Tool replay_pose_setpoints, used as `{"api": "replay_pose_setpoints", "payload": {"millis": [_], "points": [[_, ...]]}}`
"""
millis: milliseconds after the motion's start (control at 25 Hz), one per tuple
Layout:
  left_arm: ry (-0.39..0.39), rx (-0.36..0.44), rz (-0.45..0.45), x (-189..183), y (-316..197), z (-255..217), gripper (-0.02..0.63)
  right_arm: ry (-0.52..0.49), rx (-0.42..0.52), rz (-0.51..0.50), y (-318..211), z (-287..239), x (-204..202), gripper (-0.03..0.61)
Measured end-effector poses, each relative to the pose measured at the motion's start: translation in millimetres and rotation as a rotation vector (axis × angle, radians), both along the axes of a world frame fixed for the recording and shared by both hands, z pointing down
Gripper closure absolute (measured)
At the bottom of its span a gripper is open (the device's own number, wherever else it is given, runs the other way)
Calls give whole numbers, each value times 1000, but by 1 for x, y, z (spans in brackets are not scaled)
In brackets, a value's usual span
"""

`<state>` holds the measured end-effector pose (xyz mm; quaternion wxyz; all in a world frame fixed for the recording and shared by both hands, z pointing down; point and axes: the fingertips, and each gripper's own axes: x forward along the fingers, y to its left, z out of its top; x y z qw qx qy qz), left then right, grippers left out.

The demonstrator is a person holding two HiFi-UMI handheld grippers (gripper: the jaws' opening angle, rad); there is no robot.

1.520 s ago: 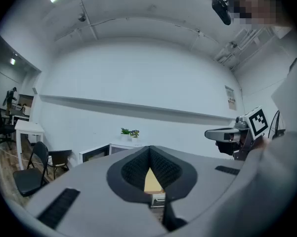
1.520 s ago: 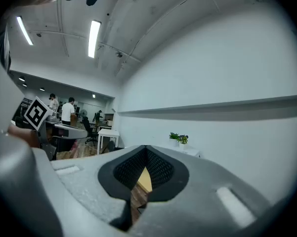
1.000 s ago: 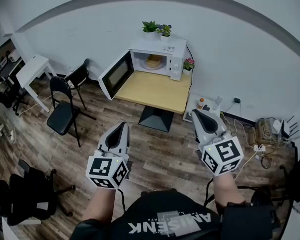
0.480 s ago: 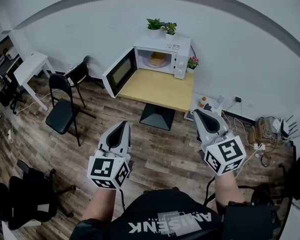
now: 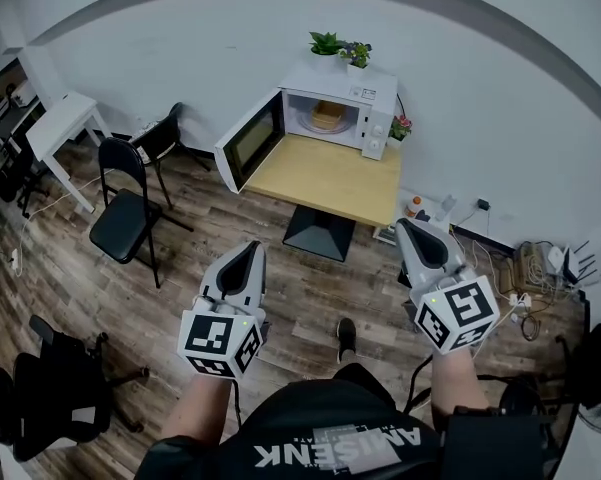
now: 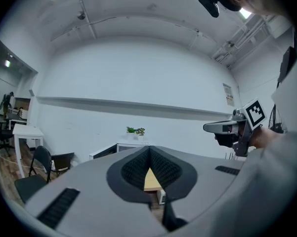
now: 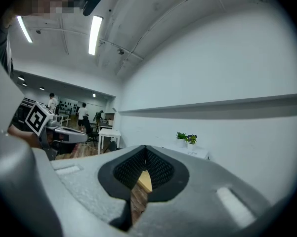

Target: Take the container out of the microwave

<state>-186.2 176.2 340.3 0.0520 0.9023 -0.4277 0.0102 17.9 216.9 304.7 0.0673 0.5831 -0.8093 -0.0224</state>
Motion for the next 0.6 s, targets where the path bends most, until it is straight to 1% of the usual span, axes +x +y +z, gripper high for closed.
{"api": "replay_pose_setpoints", "payload": {"millis": [200,320,440,600], "points": [[-1,-6,-65,-1,-35,6,612,-4,9,-38,-46,4,9,572],[-8,2,-99,6,-61,4,612,-10,18,-66,-79,3,20,572],[-21,0,-123,21,-90,2,612,-3,20,-88,-112,1,37,572],[-32,1,-144,50,-129,-3,612,-21,21,-90,-154,-4,72,572]]}}
